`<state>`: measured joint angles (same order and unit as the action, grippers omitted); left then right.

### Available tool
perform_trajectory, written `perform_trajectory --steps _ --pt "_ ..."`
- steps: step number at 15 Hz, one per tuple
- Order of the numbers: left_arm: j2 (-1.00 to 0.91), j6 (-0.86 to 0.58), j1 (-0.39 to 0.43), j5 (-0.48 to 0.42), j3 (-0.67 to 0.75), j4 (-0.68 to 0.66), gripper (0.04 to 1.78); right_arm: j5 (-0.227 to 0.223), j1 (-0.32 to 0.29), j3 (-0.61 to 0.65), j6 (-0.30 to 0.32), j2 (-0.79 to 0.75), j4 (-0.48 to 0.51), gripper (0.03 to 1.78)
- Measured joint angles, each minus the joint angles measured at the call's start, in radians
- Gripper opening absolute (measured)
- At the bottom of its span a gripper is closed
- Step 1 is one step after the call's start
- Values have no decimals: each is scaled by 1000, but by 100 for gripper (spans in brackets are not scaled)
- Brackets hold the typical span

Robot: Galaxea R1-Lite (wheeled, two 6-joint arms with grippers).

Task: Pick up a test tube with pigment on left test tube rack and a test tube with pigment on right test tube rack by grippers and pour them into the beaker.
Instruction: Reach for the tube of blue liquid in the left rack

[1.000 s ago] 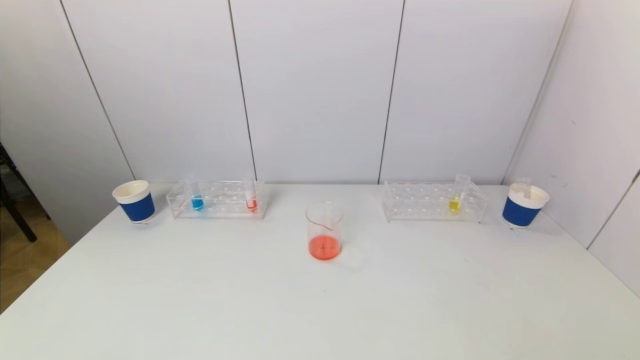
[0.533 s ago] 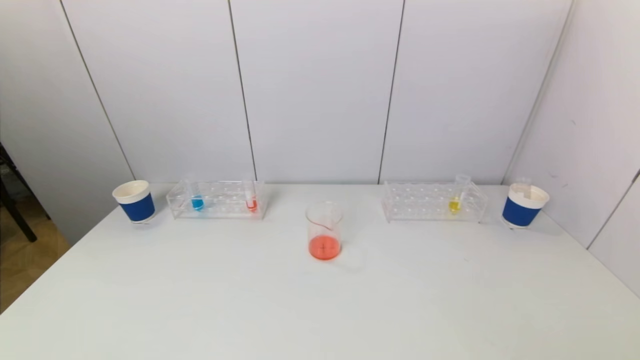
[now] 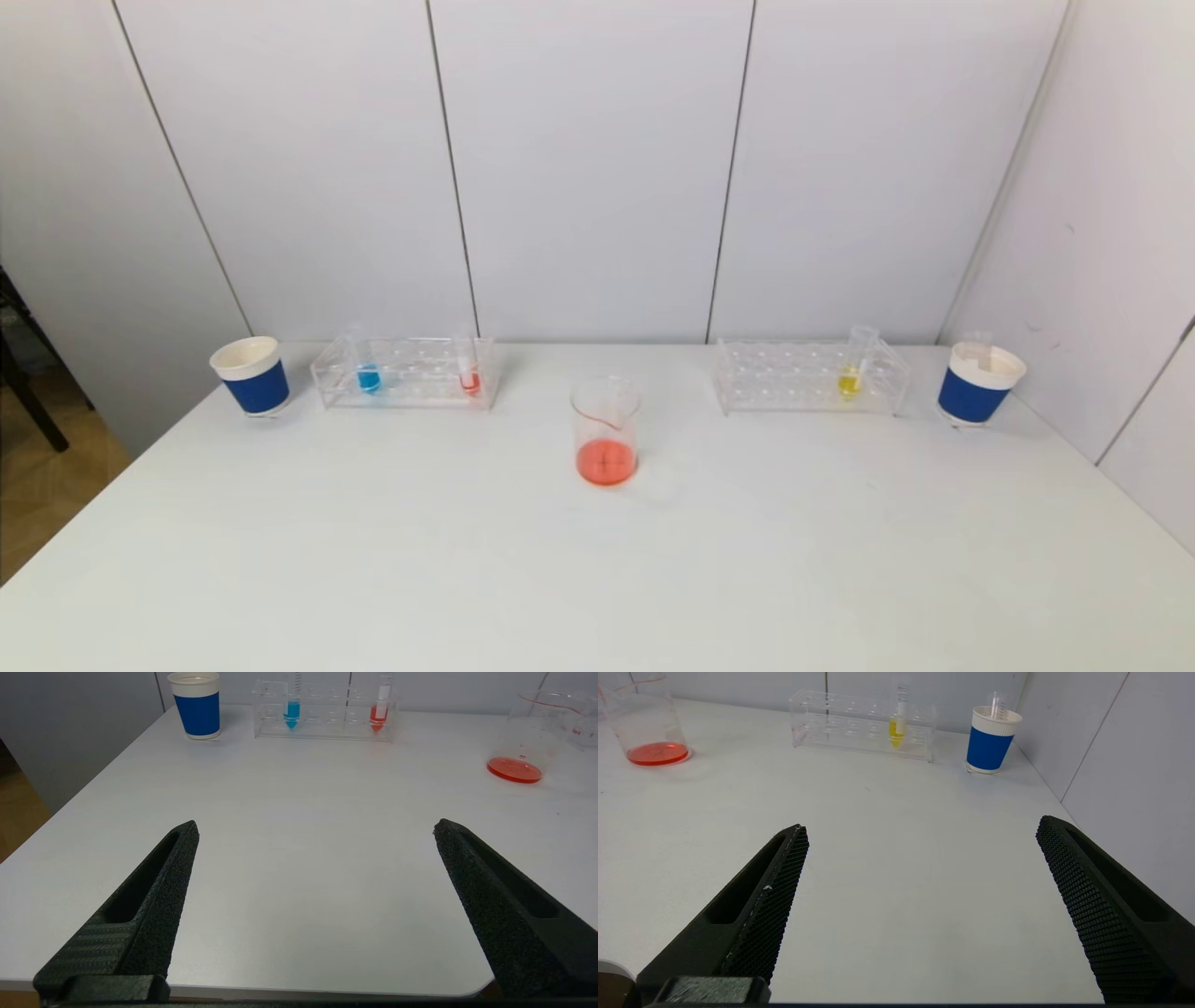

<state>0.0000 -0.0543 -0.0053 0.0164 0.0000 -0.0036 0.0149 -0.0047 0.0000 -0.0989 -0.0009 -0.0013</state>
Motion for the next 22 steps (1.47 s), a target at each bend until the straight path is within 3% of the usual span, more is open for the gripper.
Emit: perform_trajectory --steps 22 --pt "0 0 0 0 0 0 176 0 0 0 0 0 0 177"
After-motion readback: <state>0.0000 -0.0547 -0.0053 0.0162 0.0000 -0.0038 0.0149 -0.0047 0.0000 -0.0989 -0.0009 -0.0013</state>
